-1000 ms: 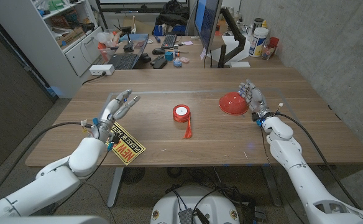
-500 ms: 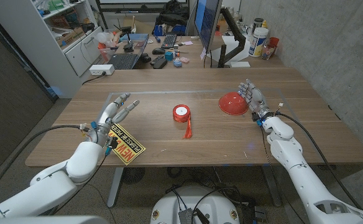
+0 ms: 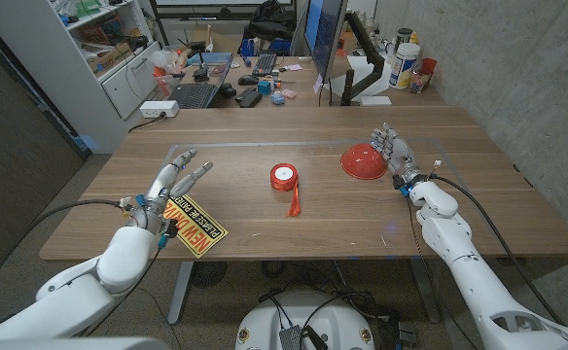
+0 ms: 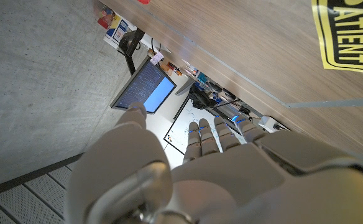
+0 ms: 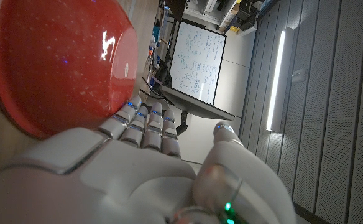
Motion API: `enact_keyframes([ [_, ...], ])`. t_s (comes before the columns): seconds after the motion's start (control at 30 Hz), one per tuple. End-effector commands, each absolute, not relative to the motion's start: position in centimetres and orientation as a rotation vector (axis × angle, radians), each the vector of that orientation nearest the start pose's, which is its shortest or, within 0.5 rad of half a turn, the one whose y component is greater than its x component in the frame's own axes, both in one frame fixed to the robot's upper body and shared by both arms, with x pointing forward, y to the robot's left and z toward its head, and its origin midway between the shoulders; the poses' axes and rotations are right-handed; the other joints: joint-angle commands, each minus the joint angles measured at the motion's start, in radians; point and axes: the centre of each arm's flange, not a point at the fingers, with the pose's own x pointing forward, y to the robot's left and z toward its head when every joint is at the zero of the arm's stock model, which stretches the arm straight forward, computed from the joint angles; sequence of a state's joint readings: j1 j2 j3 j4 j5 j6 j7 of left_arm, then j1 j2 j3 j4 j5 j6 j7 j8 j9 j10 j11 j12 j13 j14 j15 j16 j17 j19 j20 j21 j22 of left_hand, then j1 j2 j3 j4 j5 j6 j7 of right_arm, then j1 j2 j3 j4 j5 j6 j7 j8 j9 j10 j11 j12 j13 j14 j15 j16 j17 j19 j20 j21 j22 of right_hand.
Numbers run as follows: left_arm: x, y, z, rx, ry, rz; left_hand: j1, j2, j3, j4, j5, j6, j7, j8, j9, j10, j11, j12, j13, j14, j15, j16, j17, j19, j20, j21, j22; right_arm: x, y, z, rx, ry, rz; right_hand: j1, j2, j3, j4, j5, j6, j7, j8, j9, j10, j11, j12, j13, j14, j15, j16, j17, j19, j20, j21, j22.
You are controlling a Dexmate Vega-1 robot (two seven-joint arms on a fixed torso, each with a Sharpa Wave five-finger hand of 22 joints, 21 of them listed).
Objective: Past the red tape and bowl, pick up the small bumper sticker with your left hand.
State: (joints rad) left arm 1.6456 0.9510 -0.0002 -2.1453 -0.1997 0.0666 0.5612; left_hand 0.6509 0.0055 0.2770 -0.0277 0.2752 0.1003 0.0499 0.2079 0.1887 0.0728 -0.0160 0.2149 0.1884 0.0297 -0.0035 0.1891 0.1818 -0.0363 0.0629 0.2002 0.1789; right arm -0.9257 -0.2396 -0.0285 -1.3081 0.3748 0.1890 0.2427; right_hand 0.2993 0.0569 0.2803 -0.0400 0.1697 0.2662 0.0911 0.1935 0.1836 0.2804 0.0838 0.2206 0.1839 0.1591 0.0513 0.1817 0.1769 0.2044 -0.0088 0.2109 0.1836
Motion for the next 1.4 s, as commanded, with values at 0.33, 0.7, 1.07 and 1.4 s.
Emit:
enact_keyframes([
  [0.33, 43.1, 35.7, -10.0, 0.628, -0.479, 0.318, 0.016, -0.003, 0.0, -0.011, -0.004, 0.014, 0.006, 0.007, 0.001, 0.017, 0.01, 0.004, 0.005, 0.01, 0.009, 0.006, 0.002, -0.001, -0.002, 0.005, 0.005, 65.2, -28.8, -4.4, 0.061, -0.584, 0.223, -0.005, 0.006, 0.004, -0.007, 0.007, 0.007, -0.003, 0.001, 0.005, 0.007, 0.003, -0.003, 0.001, 0.012, -0.001, 0.003, 0.003, 0.001, 0.004, -0.003, 0.005],
  [0.7, 42.3, 35.4, -11.0, 0.622, -0.445, 0.365, 0.019, -0.004, -0.001, -0.013, -0.006, 0.021, 0.006, 0.007, 0.002, 0.023, 0.01, 0.004, 0.006, 0.015, 0.011, 0.007, 0.002, 0.001, -0.001, 0.006, 0.005, 65.4, -28.9, -4.5, 0.065, -0.582, 0.23, -0.005, 0.006, 0.004, -0.008, 0.007, 0.007, -0.003, 0.001, 0.005, 0.008, 0.004, -0.003, 0.001, 0.012, -0.002, 0.003, 0.003, 0.001, 0.004, -0.003, 0.005],
  [1.07, 41.6, 35.3, -12.0, 0.618, -0.413, 0.394, 0.021, -0.004, -0.002, -0.014, -0.008, 0.026, 0.007, 0.008, 0.002, 0.024, 0.01, 0.003, 0.006, 0.018, 0.012, 0.007, 0.003, 0.003, 0.001, 0.007, 0.005, 66.0, -28.7, -4.6, 0.065, -0.575, 0.246, -0.005, 0.006, 0.004, -0.009, 0.007, 0.007, -0.004, 0.001, 0.005, 0.008, 0.004, -0.004, 0.001, 0.012, -0.003, 0.003, 0.003, 0.001, 0.004, -0.003, 0.005],
  [1.4, 41.2, 35.6, -12.6, 0.628, -0.379, 0.433, 0.023, -0.004, -0.003, -0.015, -0.009, 0.028, 0.008, 0.007, 0.002, 0.026, 0.015, 0.003, 0.006, 0.019, 0.015, 0.007, 0.003, 0.003, 0.002, 0.007, 0.006, 66.5, -28.4, -4.3, 0.059, -0.574, 0.251, -0.005, 0.007, 0.004, -0.01, 0.007, 0.008, -0.004, 0.001, 0.005, 0.008, 0.003, -0.004, 0.001, 0.013, -0.002, 0.003, 0.003, 0.001, 0.004, -0.003, 0.005],
])
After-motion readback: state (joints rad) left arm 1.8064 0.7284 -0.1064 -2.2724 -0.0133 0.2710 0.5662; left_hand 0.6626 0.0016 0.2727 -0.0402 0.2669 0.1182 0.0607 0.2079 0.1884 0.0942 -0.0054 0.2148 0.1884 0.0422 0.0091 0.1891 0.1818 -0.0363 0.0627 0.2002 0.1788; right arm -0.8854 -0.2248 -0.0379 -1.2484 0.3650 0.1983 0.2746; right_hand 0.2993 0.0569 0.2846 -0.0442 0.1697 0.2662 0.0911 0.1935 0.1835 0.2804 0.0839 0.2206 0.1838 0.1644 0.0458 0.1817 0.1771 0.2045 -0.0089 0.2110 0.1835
